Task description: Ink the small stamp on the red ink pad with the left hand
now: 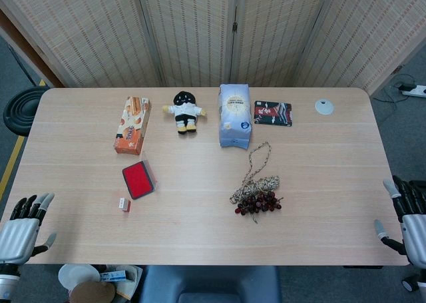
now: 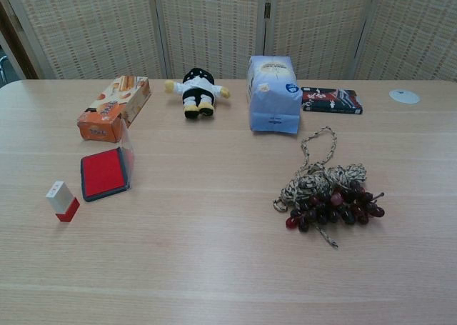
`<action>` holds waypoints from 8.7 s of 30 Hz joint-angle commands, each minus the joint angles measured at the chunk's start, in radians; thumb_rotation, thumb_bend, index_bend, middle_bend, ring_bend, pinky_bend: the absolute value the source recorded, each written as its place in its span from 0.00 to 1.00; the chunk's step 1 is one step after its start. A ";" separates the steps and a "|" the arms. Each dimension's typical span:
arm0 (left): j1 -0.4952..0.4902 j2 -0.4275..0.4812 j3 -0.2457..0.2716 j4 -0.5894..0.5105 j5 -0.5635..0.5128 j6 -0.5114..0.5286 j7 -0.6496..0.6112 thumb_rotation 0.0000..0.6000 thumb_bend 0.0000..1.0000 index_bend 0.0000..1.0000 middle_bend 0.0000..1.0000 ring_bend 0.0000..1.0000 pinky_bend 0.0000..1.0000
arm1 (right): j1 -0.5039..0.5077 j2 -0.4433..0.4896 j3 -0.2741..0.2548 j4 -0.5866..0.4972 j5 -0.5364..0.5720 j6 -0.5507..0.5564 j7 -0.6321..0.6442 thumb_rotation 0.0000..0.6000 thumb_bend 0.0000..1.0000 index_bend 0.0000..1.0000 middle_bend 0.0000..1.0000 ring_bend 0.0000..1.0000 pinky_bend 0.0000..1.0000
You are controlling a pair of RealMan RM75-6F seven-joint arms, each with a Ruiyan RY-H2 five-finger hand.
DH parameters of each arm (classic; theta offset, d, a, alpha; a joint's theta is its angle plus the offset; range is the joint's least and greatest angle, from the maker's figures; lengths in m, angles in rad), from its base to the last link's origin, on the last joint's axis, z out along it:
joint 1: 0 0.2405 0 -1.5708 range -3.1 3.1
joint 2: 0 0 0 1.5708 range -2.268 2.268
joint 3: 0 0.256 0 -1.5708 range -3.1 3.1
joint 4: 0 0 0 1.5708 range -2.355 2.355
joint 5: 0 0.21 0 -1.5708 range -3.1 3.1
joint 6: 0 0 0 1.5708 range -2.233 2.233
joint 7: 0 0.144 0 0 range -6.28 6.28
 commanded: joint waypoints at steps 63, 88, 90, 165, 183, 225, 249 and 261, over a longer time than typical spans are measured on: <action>-0.635 -0.497 -0.201 -0.191 -1.143 0.166 0.912 1.00 0.30 0.19 0.06 0.00 0.03 | 0.119 0.104 -0.062 0.279 -0.126 -0.082 0.758 1.00 0.38 0.02 0.00 0.00 0.00; -0.652 -0.489 -0.184 -0.139 -1.144 0.074 0.880 1.00 0.30 0.27 0.13 0.00 0.05 | 0.121 0.108 -0.077 0.268 -0.127 -0.068 0.737 1.00 0.38 0.02 0.00 0.00 0.00; -0.654 -0.487 -0.184 -0.135 -1.145 0.067 0.877 1.00 0.30 0.29 0.14 0.00 0.05 | 0.121 0.108 -0.078 0.267 -0.126 -0.068 0.737 1.00 0.38 0.02 0.00 0.00 0.00; -0.866 -0.445 -0.313 -0.046 -1.349 -0.033 0.958 1.00 0.30 0.56 0.38 0.28 0.30 | 0.137 0.104 -0.058 0.308 -0.050 -0.129 0.804 1.00 0.38 0.02 0.00 0.00 0.00; -0.916 -0.498 -0.294 0.074 -1.389 -0.101 0.967 1.00 0.30 0.56 0.38 0.28 0.30 | 0.130 0.104 -0.059 0.335 -0.055 -0.115 0.847 1.00 0.38 0.02 0.00 0.00 0.00; -0.912 -0.484 -0.246 0.021 -1.346 -0.053 0.921 1.00 0.30 0.56 0.38 0.28 0.30 | 0.130 0.102 -0.059 0.331 -0.059 -0.120 0.827 1.00 0.38 0.02 0.00 0.00 0.00; -0.712 -0.251 -0.120 -0.160 -1.142 -0.040 0.705 1.00 0.30 0.57 0.39 0.28 0.31 | 0.111 0.096 -0.049 0.213 -0.037 -0.109 0.592 1.00 0.38 0.02 0.00 0.00 0.00; -0.682 -0.301 -0.085 -0.009 -1.092 -0.157 0.643 1.00 0.30 0.57 0.39 0.28 0.31 | 0.120 0.093 -0.052 0.193 -0.045 -0.132 0.552 1.00 0.38 0.02 0.00 0.00 0.00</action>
